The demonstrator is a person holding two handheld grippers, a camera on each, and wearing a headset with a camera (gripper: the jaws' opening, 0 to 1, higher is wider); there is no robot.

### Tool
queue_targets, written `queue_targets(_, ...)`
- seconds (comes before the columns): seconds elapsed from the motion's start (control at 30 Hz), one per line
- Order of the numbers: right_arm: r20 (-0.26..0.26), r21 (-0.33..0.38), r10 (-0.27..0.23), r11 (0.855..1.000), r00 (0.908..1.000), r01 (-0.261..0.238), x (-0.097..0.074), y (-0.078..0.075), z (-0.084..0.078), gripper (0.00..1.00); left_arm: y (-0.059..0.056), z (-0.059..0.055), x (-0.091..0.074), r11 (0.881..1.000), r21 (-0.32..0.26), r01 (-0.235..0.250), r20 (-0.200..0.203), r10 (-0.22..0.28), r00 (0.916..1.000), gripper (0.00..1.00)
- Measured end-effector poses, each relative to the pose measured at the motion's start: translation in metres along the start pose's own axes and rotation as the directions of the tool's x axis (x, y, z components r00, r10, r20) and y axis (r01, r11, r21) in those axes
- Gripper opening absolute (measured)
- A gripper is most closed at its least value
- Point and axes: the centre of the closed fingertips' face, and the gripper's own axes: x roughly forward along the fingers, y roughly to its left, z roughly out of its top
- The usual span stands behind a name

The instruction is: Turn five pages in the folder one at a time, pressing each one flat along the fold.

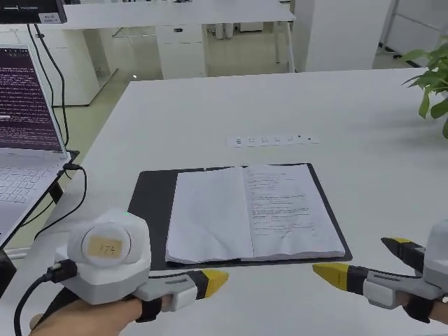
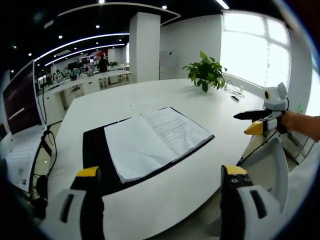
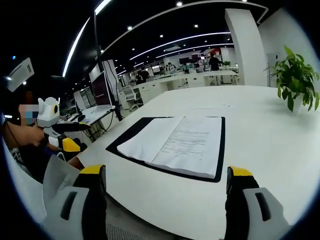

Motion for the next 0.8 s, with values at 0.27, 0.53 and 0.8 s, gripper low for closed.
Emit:
queue_targets(0.27,-0.005,0.001,0.008,1.0,1.0,-0.008,0.004,0.002,0.0,1.0,-0.001,0.003,0.008,1.0,0.003,0.006,0.003,-0.006,1.0,0.99)
queue_targets(0.53,-0.01,0.017,0.009,1.0,0.9999,-0.008,0.008,0.001,-0.003,1.0,-0.009,0.0,0.029,0.999,0.019,0.033,-0.016,-0.033,0.9993,0.99)
queue_targets(0.8,-0.008,0.041,-0.003,0.999,1.0,0.004,0.009,-0.002,-0.006,1.0,-0.018,0.001,0.053,0.997,0.043,0.069,-0.032,-0.067,0.9972,0.99)
